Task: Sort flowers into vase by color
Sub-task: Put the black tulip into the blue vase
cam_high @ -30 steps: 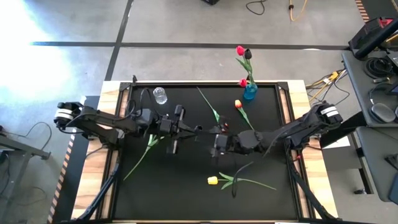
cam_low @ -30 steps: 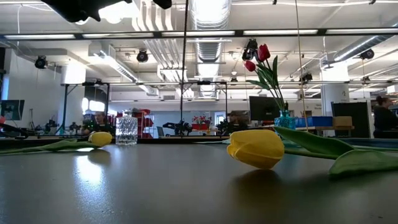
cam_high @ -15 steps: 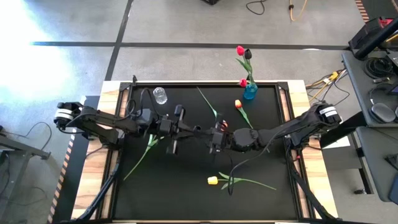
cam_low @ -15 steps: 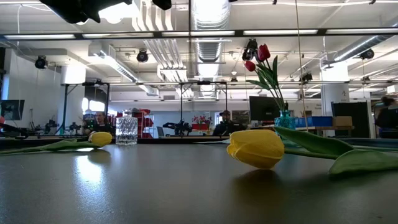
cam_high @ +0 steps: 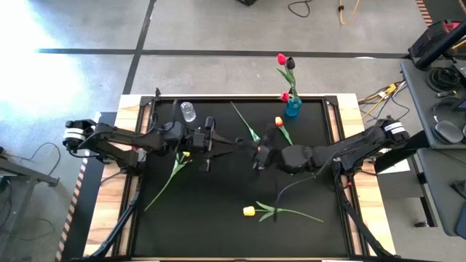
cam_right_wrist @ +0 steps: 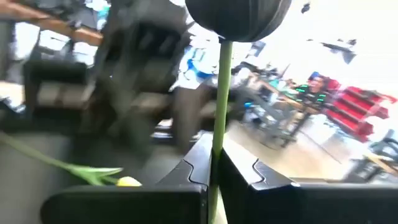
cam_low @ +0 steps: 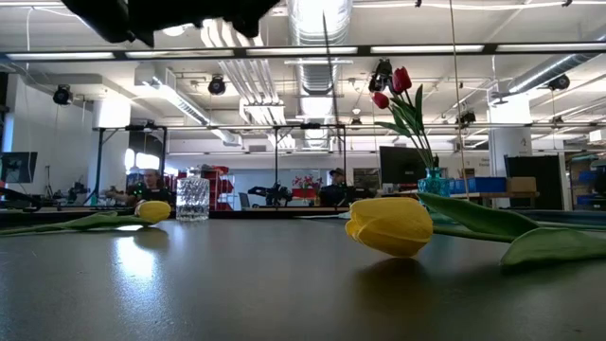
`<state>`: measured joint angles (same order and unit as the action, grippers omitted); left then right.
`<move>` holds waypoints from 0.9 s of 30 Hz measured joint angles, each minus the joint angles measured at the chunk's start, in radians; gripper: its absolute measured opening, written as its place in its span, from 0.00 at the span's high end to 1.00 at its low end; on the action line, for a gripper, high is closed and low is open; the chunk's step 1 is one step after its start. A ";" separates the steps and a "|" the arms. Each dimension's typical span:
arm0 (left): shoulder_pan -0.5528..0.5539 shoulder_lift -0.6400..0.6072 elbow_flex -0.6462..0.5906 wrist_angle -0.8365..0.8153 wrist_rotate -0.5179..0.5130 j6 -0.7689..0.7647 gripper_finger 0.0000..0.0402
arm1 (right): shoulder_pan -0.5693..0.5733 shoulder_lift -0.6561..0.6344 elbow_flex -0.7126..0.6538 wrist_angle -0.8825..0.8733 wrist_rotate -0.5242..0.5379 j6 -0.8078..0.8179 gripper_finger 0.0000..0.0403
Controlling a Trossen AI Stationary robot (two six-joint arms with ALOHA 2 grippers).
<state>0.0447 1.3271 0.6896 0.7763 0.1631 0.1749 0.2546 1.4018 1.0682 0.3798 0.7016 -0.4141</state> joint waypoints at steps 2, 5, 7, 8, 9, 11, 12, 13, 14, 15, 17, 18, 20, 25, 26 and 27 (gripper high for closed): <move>0.017 0.003 -0.025 -0.008 -0.001 0.007 0.73 | -0.001 -0.048 -0.011 -0.020 0.047 -0.026 0.97; 0.045 0.002 -0.085 0.045 -0.024 0.020 0.72 | -0.020 -0.128 -0.068 -0.031 0.093 -0.043 0.97; 0.066 0.005 -0.142 0.099 -0.043 0.018 0.72 | -0.045 -0.192 -0.120 -0.030 0.100 -0.036 0.97; 0.075 0.006 -0.171 0.130 -0.043 0.016 0.72 | -0.060 -0.227 -0.149 -0.029 0.115 -0.036 0.97; 0.086 0.006 -0.201 0.168 -0.045 0.009 0.72 | -0.078 -0.262 -0.175 -0.021 0.134 -0.036 0.97; 0.101 0.005 -0.257 0.251 -0.046 -0.010 0.72 | -0.124 -0.328 -0.229 -0.014 0.162 -0.037 0.97; 0.110 0.004 -0.283 0.283 -0.045 -0.019 0.72 | -0.148 -0.354 -0.257 -0.014 0.168 -0.040 0.97; 0.116 0.004 -0.308 0.308 -0.045 -0.031 0.72 | -0.172 -0.377 -0.280 -0.005 0.171 -0.040 0.97; 0.121 0.004 -0.330 0.327 -0.045 -0.043 0.72 | -0.195 -0.405 -0.302 -0.004 0.178 -0.040 0.97; 0.125 0.004 -0.344 0.342 -0.045 -0.052 0.73 | -0.214 -0.429 -0.317 -0.005 0.195 -0.040 0.97; 0.129 0.004 -0.376 0.376 -0.046 -0.065 0.73 | -0.241 -0.471 -0.329 0.005 0.239 -0.034 0.97; 0.129 0.004 -0.385 0.380 -0.047 -0.071 0.74 | -0.251 -0.489 -0.335 0.004 0.266 -0.032 0.97; 0.128 0.004 -0.395 0.389 -0.047 -0.074 0.74 | -0.269 -0.511 -0.337 0.001 0.297 -0.043 0.97; 0.128 0.004 -0.395 0.397 -0.048 -0.072 0.75 | -0.350 -0.533 -0.337 0.004 0.305 -0.075 0.97; 0.128 0.004 -0.395 0.401 -0.048 -0.072 0.75 | -0.374 -0.533 -0.337 0.007 0.302 -0.075 0.97; 0.128 0.004 -0.395 0.401 -0.048 -0.072 0.75 | -0.399 -0.530 -0.337 0.011 0.294 -0.075 0.97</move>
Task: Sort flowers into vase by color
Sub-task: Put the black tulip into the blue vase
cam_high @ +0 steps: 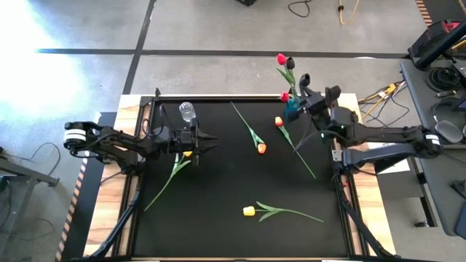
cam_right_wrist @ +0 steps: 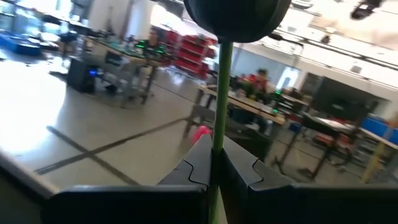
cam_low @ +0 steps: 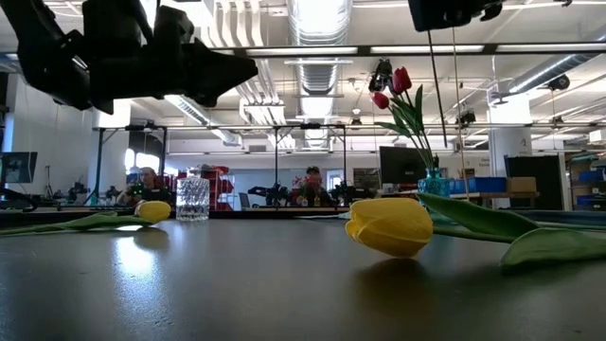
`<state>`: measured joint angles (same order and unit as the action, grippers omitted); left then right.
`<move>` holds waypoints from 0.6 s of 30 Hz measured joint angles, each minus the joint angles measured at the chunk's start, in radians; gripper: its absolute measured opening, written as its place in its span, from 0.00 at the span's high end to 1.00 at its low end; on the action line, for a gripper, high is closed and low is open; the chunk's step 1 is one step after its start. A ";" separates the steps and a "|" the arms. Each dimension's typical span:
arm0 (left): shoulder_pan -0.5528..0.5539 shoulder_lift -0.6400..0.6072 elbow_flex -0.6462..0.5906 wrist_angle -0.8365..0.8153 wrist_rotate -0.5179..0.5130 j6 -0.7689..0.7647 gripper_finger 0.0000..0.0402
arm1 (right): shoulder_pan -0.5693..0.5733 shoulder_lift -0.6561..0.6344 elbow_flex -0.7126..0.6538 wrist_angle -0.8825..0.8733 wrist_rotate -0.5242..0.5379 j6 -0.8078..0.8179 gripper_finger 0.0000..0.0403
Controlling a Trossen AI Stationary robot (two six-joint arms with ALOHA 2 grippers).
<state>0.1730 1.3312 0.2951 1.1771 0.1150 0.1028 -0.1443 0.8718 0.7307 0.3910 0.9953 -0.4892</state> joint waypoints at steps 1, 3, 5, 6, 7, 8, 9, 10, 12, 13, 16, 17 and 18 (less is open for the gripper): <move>0.000 0.000 0.000 0.001 0.000 0.000 0.75 | -0.028 0.003 0.000 0.011 -0.008 -0.001 0.97; 0.000 0.000 0.000 0.000 0.000 0.000 0.75 | -0.087 0.013 0.000 0.036 -0.046 -0.001 0.97; 0.000 0.001 0.000 0.000 0.000 0.000 0.75 | -0.151 0.021 0.000 0.047 -0.102 0.007 0.97; 0.000 0.002 0.000 0.000 0.000 0.000 0.75 | -0.185 0.024 0.000 0.050 -0.133 0.023 0.97; 0.000 0.002 0.000 0.000 0.000 0.000 0.75 | -0.216 0.028 0.000 0.050 -0.162 0.037 0.97; 0.000 0.002 0.000 0.000 0.000 0.000 0.75 | -0.246 0.033 0.000 0.050 -0.191 0.053 0.97; 0.000 0.002 0.000 0.000 0.000 0.000 0.75 | -0.275 0.039 0.000 0.049 -0.217 0.067 0.97; 0.000 0.002 0.000 0.000 0.000 0.000 0.75 | -0.301 0.045 0.000 0.048 -0.244 0.082 0.97; 0.000 0.002 0.000 0.000 0.000 0.000 0.75 | -0.348 0.062 0.000 0.045 -0.307 0.124 0.97; 0.000 0.002 0.000 0.000 0.000 0.000 0.75 | -0.369 0.071 0.000 0.045 -0.333 0.139 0.97; 0.000 0.002 0.000 -0.002 0.000 0.001 0.75 | -0.414 0.106 0.000 0.045 -0.352 0.148 0.97; 0.000 0.002 0.000 -0.002 0.000 0.000 0.75 | -0.425 0.118 0.000 0.045 -0.363 0.150 0.97; 0.000 0.002 0.000 -0.002 0.000 0.001 0.75 | -0.433 0.127 0.000 0.044 -0.372 0.152 0.97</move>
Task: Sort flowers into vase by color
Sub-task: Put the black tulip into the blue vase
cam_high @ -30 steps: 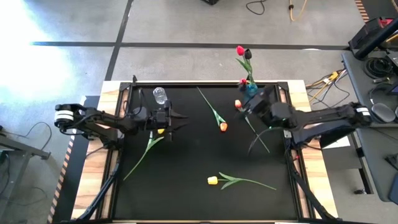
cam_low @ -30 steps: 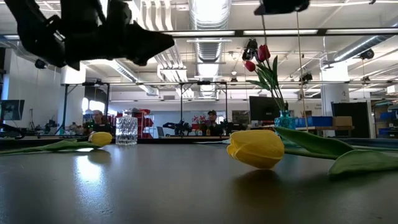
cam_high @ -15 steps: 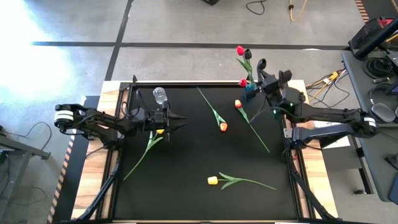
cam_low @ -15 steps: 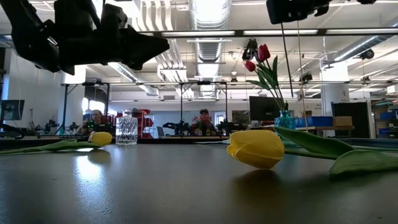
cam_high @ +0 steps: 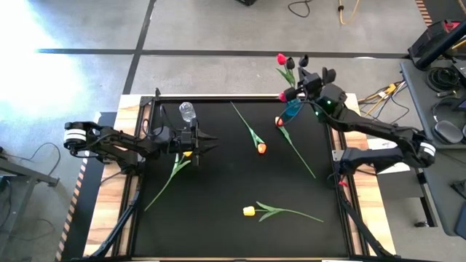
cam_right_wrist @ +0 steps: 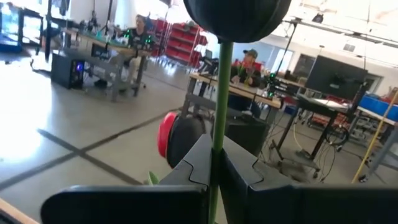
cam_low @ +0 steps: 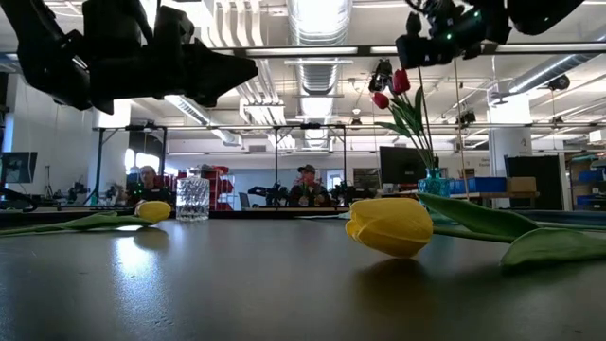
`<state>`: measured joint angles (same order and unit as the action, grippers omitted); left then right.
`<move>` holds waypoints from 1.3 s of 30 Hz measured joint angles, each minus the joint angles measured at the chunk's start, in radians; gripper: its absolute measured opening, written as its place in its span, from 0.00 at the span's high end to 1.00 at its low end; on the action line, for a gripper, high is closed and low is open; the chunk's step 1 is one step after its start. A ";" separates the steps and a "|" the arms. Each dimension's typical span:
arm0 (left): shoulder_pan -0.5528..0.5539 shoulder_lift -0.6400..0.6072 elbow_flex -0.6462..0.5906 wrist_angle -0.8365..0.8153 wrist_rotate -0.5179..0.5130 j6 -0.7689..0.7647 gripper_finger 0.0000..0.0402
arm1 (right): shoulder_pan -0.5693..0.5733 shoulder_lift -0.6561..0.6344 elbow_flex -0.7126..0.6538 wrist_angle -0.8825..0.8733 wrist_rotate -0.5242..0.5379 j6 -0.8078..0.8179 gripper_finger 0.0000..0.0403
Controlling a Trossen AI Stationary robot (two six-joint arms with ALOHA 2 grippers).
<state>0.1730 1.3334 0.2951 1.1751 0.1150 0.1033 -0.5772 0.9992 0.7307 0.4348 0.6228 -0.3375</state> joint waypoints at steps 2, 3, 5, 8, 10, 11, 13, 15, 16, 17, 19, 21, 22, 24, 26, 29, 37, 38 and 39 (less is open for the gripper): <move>0.000 0.000 0.000 0.000 0.000 0.000 0.75 | -0.007 0.020 0.000 0.005 -0.004 0.000 0.97; 0.000 0.000 0.000 0.000 0.000 0.000 0.75 | -0.007 0.031 0.000 0.010 -0.006 0.004 0.97; 0.000 0.000 0.000 -0.001 0.000 0.000 0.75 | -0.008 0.047 0.000 0.013 -0.007 0.012 0.97; 0.000 0.000 0.000 -0.002 0.000 0.000 0.75 | -0.009 0.052 0.000 0.020 -0.005 0.014 0.97; 0.000 0.000 0.000 -0.002 0.000 0.000 0.75 | -0.009 0.042 0.000 0.019 -0.002 0.014 0.97; 0.000 0.000 0.000 -0.002 0.000 0.000 0.75 | -0.008 0.036 0.000 0.020 0.001 0.013 0.97; 0.000 0.000 0.000 -0.002 0.000 0.000 0.75 | -0.008 0.021 0.004 0.019 0.005 0.013 0.97; 0.000 0.000 0.000 -0.002 0.000 0.000 0.75 | -0.008 0.007 0.014 0.014 0.005 0.015 0.97; 0.000 0.000 0.000 -0.002 0.000 0.000 0.75 | -0.008 0.001 0.017 0.011 0.005 0.021 0.97; 0.000 0.000 0.000 -0.002 0.000 0.000 0.75 | -0.008 -0.004 0.020 0.005 0.005 0.030 0.97; 0.000 0.000 0.000 -0.002 0.000 0.000 0.75 | -0.008 -0.012 0.028 -0.031 0.006 0.057 0.97; 0.000 0.000 0.000 -0.002 0.000 0.000 0.75 | -0.008 -0.014 0.033 -0.062 0.006 0.075 0.97; 0.000 0.000 0.000 -0.002 0.000 0.000 0.75 | -0.008 -0.014 0.033 -0.073 0.010 0.084 0.97; 0.000 0.000 0.000 -0.002 0.000 0.000 0.75 | -0.008 -0.014 0.033 -0.088 0.016 0.099 0.97; 0.000 0.000 0.000 -0.002 0.000 0.000 0.75 | -0.008 -0.014 0.033 -0.092 0.032 0.107 0.97; 0.000 0.000 0.000 -0.002 0.000 0.000 0.75 | -0.008 -0.021 0.043 -0.097 0.036 0.123 0.97; 0.000 0.000 0.000 -0.002 0.000 0.000 0.75 | -0.008 -0.022 0.083 -0.197 0.051 0.177 0.97; 0.000 0.000 0.000 -0.002 0.000 0.000 0.75 | -0.008 -0.022 0.083 -0.208 0.051 0.189 0.97; 0.000 0.000 -0.001 -0.001 0.000 0.000 0.75 | -0.008 -0.022 0.082 -0.215 0.051 0.196 0.97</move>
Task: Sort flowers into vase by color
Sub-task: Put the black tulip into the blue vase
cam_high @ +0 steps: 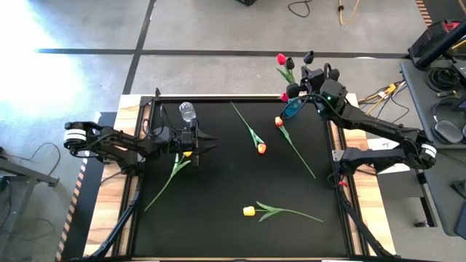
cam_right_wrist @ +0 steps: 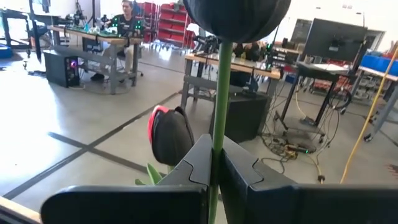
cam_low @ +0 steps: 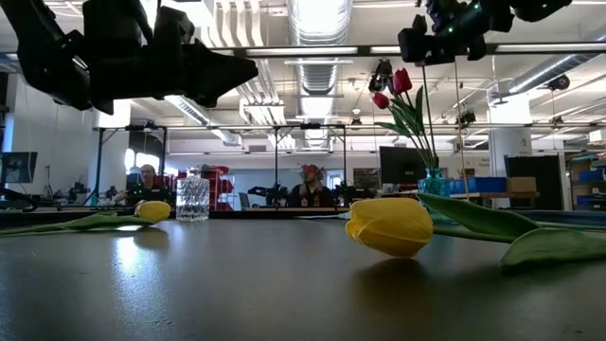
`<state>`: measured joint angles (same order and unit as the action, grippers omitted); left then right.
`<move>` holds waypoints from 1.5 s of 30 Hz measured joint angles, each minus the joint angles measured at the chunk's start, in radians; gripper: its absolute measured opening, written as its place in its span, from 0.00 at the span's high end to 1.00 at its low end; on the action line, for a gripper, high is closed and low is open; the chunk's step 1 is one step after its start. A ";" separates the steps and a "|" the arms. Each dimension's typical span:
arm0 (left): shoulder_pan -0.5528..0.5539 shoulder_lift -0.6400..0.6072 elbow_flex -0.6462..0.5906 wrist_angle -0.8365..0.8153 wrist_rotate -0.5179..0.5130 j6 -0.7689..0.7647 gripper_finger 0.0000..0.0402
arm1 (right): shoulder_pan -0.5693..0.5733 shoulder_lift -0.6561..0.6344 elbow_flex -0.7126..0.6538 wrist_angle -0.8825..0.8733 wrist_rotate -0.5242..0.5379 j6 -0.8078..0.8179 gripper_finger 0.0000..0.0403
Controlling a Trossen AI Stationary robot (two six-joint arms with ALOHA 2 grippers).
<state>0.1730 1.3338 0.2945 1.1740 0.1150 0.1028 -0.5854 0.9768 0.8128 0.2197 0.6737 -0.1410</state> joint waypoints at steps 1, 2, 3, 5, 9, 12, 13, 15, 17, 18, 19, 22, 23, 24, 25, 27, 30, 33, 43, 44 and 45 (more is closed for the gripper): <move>0.000 0.000 0.000 0.000 0.000 -0.001 0.75 | 0.000 0.000 -0.001 -0.007 0.000 0.006 0.97; 0.000 0.000 0.000 0.000 0.000 -0.002 0.75 | 0.000 0.000 -0.003 -0.007 0.000 0.010 0.97; 0.000 0.000 0.000 0.000 0.000 -0.003 0.75 | 0.000 0.000 -0.005 -0.007 0.000 0.009 0.97; 0.000 0.000 0.000 0.000 0.000 -0.003 0.75 | 0.000 0.000 -0.008 -0.008 0.000 -0.005 0.97; 0.000 0.000 0.000 0.000 0.000 -0.003 0.75 | 0.000 0.000 -0.011 -0.006 0.000 -0.023 0.97; 0.000 0.000 0.000 0.000 0.000 -0.003 0.75 | -0.002 0.006 -0.014 -0.005 0.000 -0.041 0.97; 0.000 0.000 0.000 0.000 0.000 -0.003 0.75 | -0.002 0.010 -0.014 -0.005 0.000 -0.043 0.97; 0.000 0.000 0.000 0.000 0.000 -0.003 0.75 | -0.002 0.030 -0.015 -0.006 0.000 -0.054 0.97; 0.000 0.000 0.000 0.000 0.000 -0.003 0.75 | -0.002 0.057 -0.016 -0.005 0.000 -0.064 0.97; 0.000 0.000 0.000 0.000 0.000 -0.003 0.75 | -0.002 0.072 -0.016 -0.003 0.000 -0.068 0.97; 0.000 0.000 0.000 0.000 0.000 -0.004 0.75 | -0.002 0.087 -0.016 -0.001 0.000 -0.069 0.97; 0.000 0.000 0.000 0.000 0.000 -0.004 0.75 | -0.005 0.130 -0.016 0.014 -0.001 -0.073 0.97; 0.000 0.000 0.000 0.000 0.000 -0.003 0.75 | -0.007 0.144 -0.017 0.021 0.000 -0.078 0.97; 0.000 0.000 0.000 0.000 0.000 -0.004 0.75 | -0.007 0.156 -0.017 0.025 -0.001 -0.080 0.97; 0.000 0.000 0.000 0.000 0.000 -0.003 0.75 | -0.008 0.166 -0.017 0.027 0.000 -0.083 0.97; 0.000 0.000 0.000 0.000 0.000 -0.004 0.75 | -0.011 0.179 -0.017 0.028 0.003 -0.082 0.97; 0.000 0.000 0.000 0.000 0.000 -0.004 0.75 | -0.013 0.190 -0.017 0.026 0.053 -0.082 0.97; 0.000 0.000 0.000 0.000 0.000 -0.004 0.75 | -0.013 0.191 -0.017 0.021 0.096 -0.107 0.97; 0.000 0.000 0.000 0.000 0.000 -0.004 0.75 | -0.013 0.170 -0.017 -0.027 0.097 -0.121 0.79; 0.000 0.000 0.000 0.000 0.000 -0.004 0.75 | -0.013 0.169 -0.016 -0.033 0.098 -0.121 0.76; 0.000 0.000 0.000 0.000 0.000 -0.004 0.75 | -0.013 0.169 -0.016 -0.040 0.098 -0.121 0.73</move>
<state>0.1729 1.3342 0.2943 1.1739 0.1150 0.0990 -0.5983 1.1461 0.7972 0.1794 0.7715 -0.2619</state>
